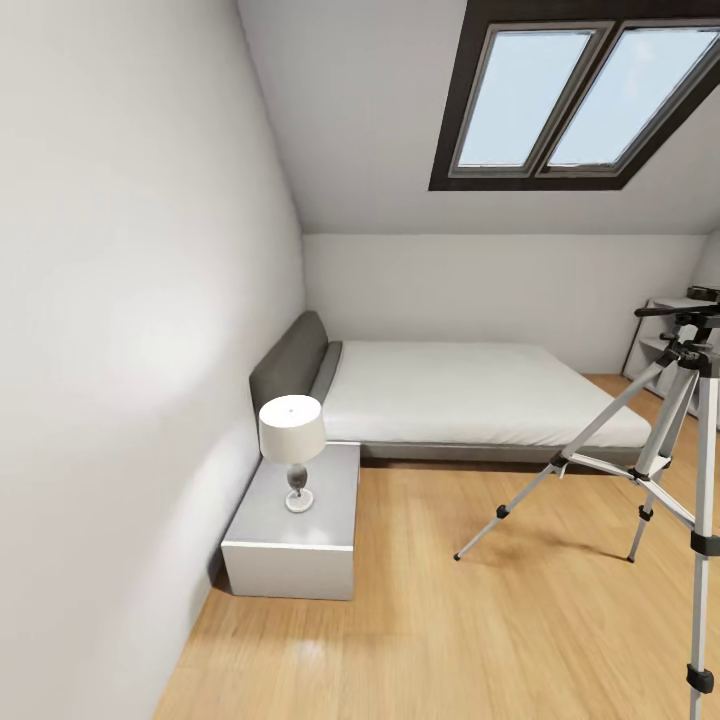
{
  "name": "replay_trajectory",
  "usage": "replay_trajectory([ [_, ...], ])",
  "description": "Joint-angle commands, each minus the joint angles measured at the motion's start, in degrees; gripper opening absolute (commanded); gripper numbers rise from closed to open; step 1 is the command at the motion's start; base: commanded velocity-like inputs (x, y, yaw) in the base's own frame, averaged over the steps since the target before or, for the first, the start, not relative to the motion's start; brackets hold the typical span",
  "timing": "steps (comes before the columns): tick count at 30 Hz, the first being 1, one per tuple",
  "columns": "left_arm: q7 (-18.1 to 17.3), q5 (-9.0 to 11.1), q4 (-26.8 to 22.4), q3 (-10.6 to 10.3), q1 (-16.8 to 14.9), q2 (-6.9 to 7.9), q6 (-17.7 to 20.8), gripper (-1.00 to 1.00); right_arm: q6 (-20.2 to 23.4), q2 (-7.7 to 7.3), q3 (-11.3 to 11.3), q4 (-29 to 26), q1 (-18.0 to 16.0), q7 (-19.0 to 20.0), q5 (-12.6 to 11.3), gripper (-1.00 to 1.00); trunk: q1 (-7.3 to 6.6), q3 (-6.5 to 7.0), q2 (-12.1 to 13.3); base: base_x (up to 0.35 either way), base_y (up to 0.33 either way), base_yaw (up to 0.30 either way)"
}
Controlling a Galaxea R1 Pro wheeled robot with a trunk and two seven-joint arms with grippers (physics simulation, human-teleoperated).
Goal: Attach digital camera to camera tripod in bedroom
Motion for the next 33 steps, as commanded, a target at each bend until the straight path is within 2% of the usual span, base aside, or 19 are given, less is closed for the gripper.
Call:
replay_trajectory([
  [1,0.1,0.0,-1.4,0.1,0.0,0.37,0.5,1.0,0.1,-0.01,0.1,-0.3,0.0,0.1,0.4,1.0,0.0,-0.05,0.0,0.0,0.0,0.0],
  [5,0.1,0.1,-7.5,0.1,-0.2,2.2,6.2,1.0,2.6,0.05,0.0,-2.9,-0.6,0.3,0.4,1.0,0.0,-0.05,0.0,0.0,0.0,0.0],
  [11,0.7,0.1,-17.0,0.2,-1.9,5.89,22.1,1.0,12.5,0.49,-0.3,-10.1,-5.5,1.3,-0.5,1.0,0.0,-0.05,0.0,0.0,0.0,0.0],
  [16,2.8,0.0,-25.4,0.2,-6.9,7.71,34.5,1.0,22.1,1.26,-0.6,-13.8,-12.0,3.7,-2.6,1.0,0.0,-0.05,0.0,0.0,0.0,0.0],
  [21,4.9,0.1,-32.0,0.2,-14.3,7.84,42.9,1.0,27.6,2.28,-0.7,-15.2,-19.2,6.1,-6.0,1.0,0.0,-0.05,0.0,0.0,0.0,0.0],
  [23,5.1,0.2,-33.9,0.2,-17.4,7.41,45.0,1.0,28.8,2.55,-0.7,-15.4,-22.0,6.7,-7.4,1.0,0.0,-0.05,0.0,0.0,0.0,0.0],
  [24,5.1,0.2,-35.4,0.2,-20.3,6.58,46.3,1.0,29.7,2.72,-0.7,-15.6,-24.4,7.4,-8.8,1.0,0.0,-0.05,0.0,0.0,0.0,0.0],
  [25,5.2,0.1,-37.4,0.1,-24.4,3.4,47.5,1.0,30.7,2.89,-0.7,-16.4,-28.1,9.4,-11.3,1.0,0.0,-0.05,0.0,0.0,0.0,0.0],
  [30,5.6,0.0,-41.3,-0.1,-26.4,-1.77,48.1,1.0,31.4,3.02,-0.8,-20.5,-30.0,13.5,-14.0,1.0,0.0,-0.05,0.0,0.0,0.0,0.0],
  [33,5.7,-0.4,-44.2,-0.5,-26.8,-4.02,48.3,1.0,32.3,3.06,-1.1,-24.4,-30.5,16.1,-16.3,1.0,0.0,-0.05,0.0,0.0,0.0,0.0],
])
